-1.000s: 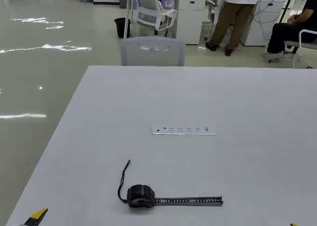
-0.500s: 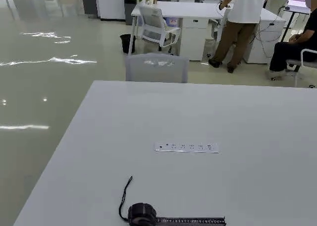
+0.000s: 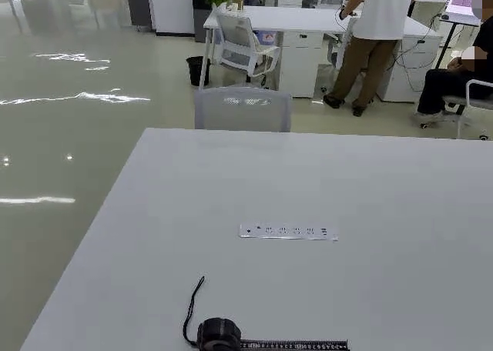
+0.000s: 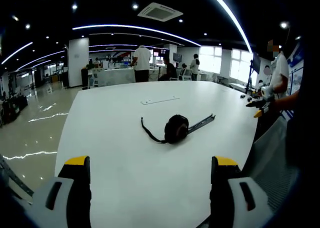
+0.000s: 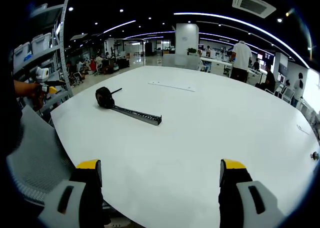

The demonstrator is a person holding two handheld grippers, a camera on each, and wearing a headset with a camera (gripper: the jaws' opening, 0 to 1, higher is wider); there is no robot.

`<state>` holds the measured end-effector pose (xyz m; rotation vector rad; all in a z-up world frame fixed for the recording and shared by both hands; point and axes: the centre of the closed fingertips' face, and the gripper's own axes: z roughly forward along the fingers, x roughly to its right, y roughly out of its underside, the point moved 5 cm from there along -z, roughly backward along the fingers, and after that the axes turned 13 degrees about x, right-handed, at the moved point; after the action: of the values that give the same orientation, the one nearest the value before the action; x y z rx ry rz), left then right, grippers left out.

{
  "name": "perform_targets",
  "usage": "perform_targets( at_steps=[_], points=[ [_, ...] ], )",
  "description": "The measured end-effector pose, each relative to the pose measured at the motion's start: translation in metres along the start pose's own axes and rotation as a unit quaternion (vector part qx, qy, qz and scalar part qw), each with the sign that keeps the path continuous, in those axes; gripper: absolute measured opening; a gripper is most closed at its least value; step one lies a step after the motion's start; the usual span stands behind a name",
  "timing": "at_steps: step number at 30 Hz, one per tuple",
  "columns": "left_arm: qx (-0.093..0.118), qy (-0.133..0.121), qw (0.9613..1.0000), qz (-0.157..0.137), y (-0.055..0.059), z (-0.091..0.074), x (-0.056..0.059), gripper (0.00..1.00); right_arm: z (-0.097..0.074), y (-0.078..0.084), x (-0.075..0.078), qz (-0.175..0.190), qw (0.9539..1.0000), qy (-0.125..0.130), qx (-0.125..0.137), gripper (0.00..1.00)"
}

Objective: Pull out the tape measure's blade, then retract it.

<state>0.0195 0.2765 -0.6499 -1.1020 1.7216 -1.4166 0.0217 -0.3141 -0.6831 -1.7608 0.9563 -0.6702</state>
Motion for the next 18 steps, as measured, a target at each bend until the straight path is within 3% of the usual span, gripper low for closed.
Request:
perform_targets(
  at_steps=[8, 10, 12, 18],
  points=[
    [-0.005, -0.004, 1.0000, -0.006, 0.001, 0.007, 0.011, 0.99, 0.001, -0.001, -0.003, -0.001, 1.0000, 0.002, 0.002, 1.00],
    [-0.006, -0.010, 0.9999, -0.004, 0.002, 0.008, 0.009, 0.99, 0.002, 0.000, -0.003, 0.000, 1.0000, 0.001, 0.000, 1.00],
    [0.004, -0.017, 0.9998, -0.005, -0.006, 0.011, 0.013, 0.99, 0.002, 0.003, -0.001, -0.001, 1.0000, 0.001, -0.003, 1.00],
    [0.012, -0.006, 0.9999, -0.006, -0.004, 0.018, 0.010, 0.99, 0.007, 0.003, -0.002, -0.013, 0.9999, -0.011, 0.002, 1.00]
  ],
)
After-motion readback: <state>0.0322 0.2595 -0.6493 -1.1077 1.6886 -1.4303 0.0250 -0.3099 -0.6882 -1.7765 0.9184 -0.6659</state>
